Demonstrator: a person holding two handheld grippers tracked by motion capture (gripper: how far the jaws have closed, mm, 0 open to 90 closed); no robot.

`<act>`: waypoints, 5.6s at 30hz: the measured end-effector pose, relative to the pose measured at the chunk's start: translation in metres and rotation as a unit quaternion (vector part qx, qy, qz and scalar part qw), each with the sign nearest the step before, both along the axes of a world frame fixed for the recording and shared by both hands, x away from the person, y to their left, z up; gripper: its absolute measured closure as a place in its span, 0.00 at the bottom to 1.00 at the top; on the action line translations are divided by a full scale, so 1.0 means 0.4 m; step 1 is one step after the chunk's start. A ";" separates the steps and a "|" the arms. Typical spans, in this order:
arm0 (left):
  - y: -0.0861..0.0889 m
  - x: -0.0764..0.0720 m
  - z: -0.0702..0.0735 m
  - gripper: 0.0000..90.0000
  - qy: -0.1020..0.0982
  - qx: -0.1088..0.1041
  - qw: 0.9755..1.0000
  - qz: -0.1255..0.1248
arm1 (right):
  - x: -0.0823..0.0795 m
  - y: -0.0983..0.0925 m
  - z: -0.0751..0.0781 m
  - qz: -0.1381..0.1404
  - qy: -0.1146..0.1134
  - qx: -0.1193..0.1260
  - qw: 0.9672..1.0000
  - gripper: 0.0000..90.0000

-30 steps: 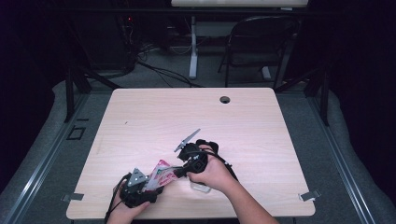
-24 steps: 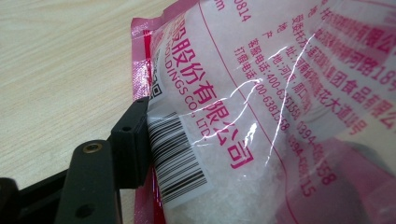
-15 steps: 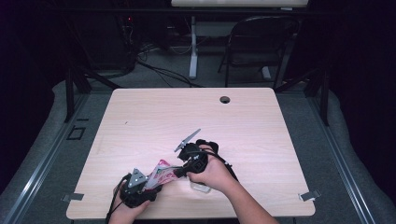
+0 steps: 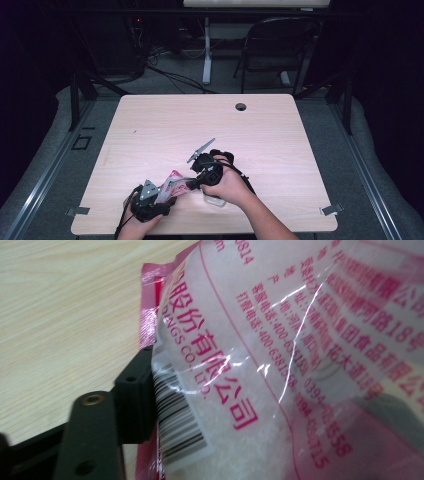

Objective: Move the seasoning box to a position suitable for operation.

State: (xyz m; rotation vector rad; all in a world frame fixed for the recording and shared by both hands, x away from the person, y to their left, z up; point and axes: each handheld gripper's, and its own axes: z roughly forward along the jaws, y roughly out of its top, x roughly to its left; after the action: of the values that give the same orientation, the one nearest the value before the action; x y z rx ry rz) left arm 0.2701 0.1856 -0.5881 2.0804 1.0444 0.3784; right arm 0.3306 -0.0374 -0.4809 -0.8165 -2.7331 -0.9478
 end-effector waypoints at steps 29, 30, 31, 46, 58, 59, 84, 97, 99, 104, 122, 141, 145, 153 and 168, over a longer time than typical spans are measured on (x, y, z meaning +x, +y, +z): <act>-0.008 0.001 0.008 0.59 -0.020 0.035 0.999 0.007 | 0.000 -0.004 0.000 0.000 0.001 0.009 1.000 1.00; -0.008 0.001 0.009 0.60 -0.019 0.034 0.999 0.008 | 0.000 -0.005 0.001 0.003 0.000 0.006 1.000 1.00; -0.008 0.001 0.009 0.60 -0.019 0.034 0.999 0.008 | 0.000 -0.006 0.002 0.002 -0.001 0.005 1.000 1.00; -0.012 -0.005 0.051 0.62 -0.031 0.043 0.998 0.014 | -0.014 -0.021 0.021 -0.006 -0.016 0.033 0.999 1.00; -0.015 -0.007 0.063 0.62 -0.038 0.041 0.998 0.014 | -0.016 -0.039 0.026 -0.009 -0.035 0.034 0.999 0.80; -0.014 -0.006 0.065 0.62 -0.038 0.042 0.998 0.015 | -0.017 -0.040 0.025 -0.013 -0.034 0.039 0.999 0.77; -0.015 0.001 0.127 0.63 -0.090 0.080 0.992 0.034 | -0.060 -0.190 0.048 -0.066 -0.075 0.065 0.993 0.60; -0.046 0.025 0.159 0.63 -0.127 0.100 0.986 0.036 | -0.066 -0.250 0.042 -0.095 -0.084 0.093 0.988 0.59; -0.051 0.025 0.158 0.63 -0.129 0.104 0.986 0.035 | -0.066 -0.255 0.044 -0.097 -0.085 0.097 0.987 0.59; -0.059 0.025 0.158 0.63 -0.138 0.118 0.983 0.032 | -0.068 -0.264 0.048 -0.100 -0.087 0.099 0.986 0.59; -0.073 0.031 0.160 0.63 -0.166 0.147 0.974 0.040 | -0.072 -0.269 0.041 -0.110 -0.086 0.101 0.985 0.57; -0.105 0.020 0.173 0.63 -0.195 0.185 0.963 0.026 | -0.092 -0.220 0.045 -0.088 -0.104 0.080 0.987 0.53; -0.112 0.017 0.171 0.63 -0.197 0.191 0.961 0.021 | -0.091 -0.219 0.044 -0.091 -0.105 0.081 0.987 0.54; -0.129 0.013 0.170 0.63 -0.207 0.204 0.957 0.010 | -0.091 -0.212 0.042 -0.090 -0.105 0.081 0.987 0.54; -0.151 0.014 0.162 0.63 -0.209 0.210 0.955 -0.002 | -0.086 -0.199 0.038 -0.089 -0.112 0.085 0.986 0.67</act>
State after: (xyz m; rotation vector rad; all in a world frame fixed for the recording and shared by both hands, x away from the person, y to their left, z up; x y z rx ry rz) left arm 0.2757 0.1251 -0.5233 2.2223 0.7473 1.0655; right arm 0.2963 -0.1170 -0.4657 -0.9889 -2.7449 -1.3645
